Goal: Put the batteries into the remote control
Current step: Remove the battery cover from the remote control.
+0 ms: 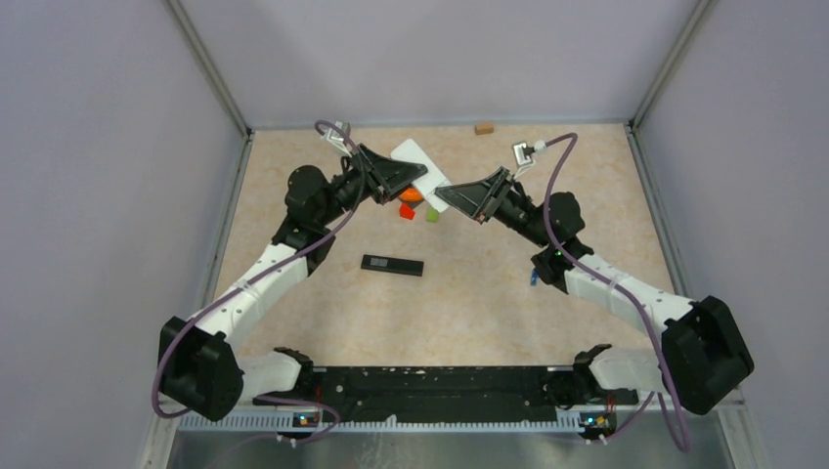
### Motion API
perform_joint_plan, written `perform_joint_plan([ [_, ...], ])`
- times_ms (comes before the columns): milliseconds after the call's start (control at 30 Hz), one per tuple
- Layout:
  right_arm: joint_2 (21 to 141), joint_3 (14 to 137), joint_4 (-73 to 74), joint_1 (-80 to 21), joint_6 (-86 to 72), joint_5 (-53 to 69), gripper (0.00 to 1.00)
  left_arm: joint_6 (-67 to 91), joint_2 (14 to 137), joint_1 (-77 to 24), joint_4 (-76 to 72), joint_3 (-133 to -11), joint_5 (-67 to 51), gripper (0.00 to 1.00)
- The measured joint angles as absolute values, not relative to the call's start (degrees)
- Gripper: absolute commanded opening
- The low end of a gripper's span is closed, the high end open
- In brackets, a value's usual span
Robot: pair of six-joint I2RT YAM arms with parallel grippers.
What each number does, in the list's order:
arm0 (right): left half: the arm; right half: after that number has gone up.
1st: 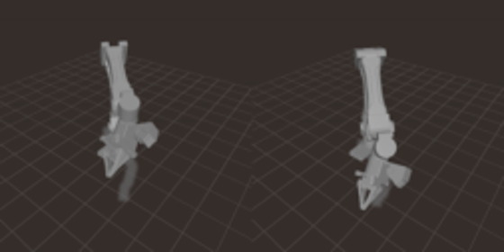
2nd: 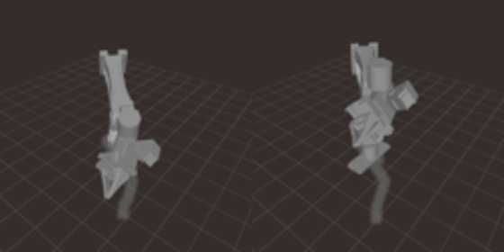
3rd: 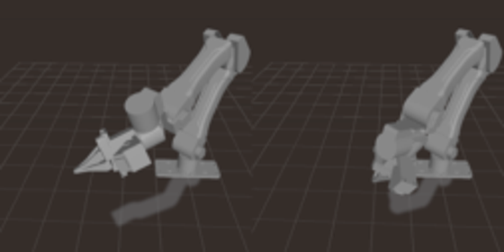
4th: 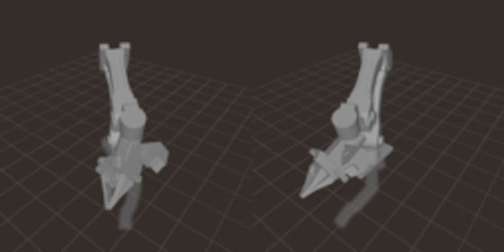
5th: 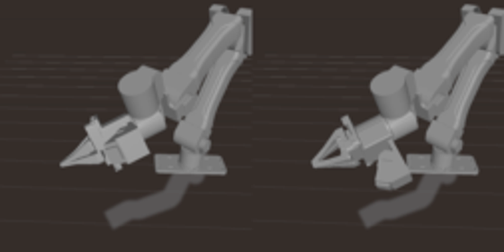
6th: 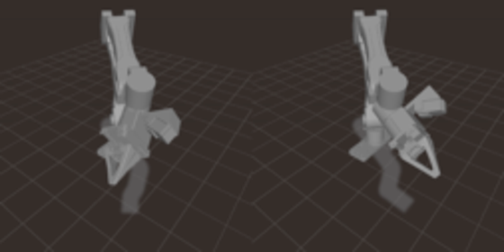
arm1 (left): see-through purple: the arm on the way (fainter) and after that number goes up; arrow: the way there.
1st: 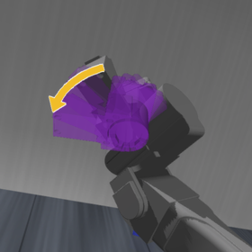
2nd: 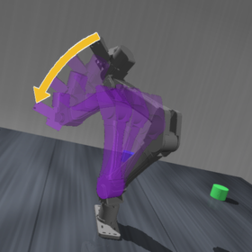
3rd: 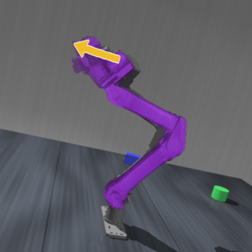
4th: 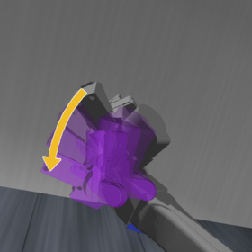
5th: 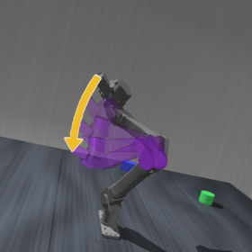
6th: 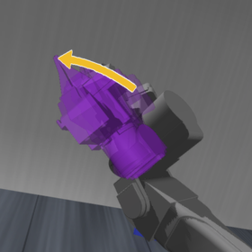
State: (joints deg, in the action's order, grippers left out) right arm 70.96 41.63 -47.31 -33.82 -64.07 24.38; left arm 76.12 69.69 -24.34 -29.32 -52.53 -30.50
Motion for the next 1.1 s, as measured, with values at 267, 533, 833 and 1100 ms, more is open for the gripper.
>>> perform_joint_plan([
  [267,70.28,41.95,-40.71,-33.63,-64.69,20.64,0.54,76.29,71.09,-24.16,-28.12,-52.6,-30.74,0.0],
  [533,72.12,42.06,-35.14,-33.63,-72.6,18.61,0.49,72.75,71.35,-23.77,-28.4,-50.09,-27.92,0.0],
  [833,71.35,42.02,-32.56,-33.74,-77.82,18.7,0.22,65.45,69.04,-24.1,-27.29,-48.66,-25.52,0.0],
  [1100,71.61,42.0,-33.71,-33.74,-79.59,19.81,0.24,63.35,67.94,-24.23,-26.48,-48.66,-24.71,0.0],
])
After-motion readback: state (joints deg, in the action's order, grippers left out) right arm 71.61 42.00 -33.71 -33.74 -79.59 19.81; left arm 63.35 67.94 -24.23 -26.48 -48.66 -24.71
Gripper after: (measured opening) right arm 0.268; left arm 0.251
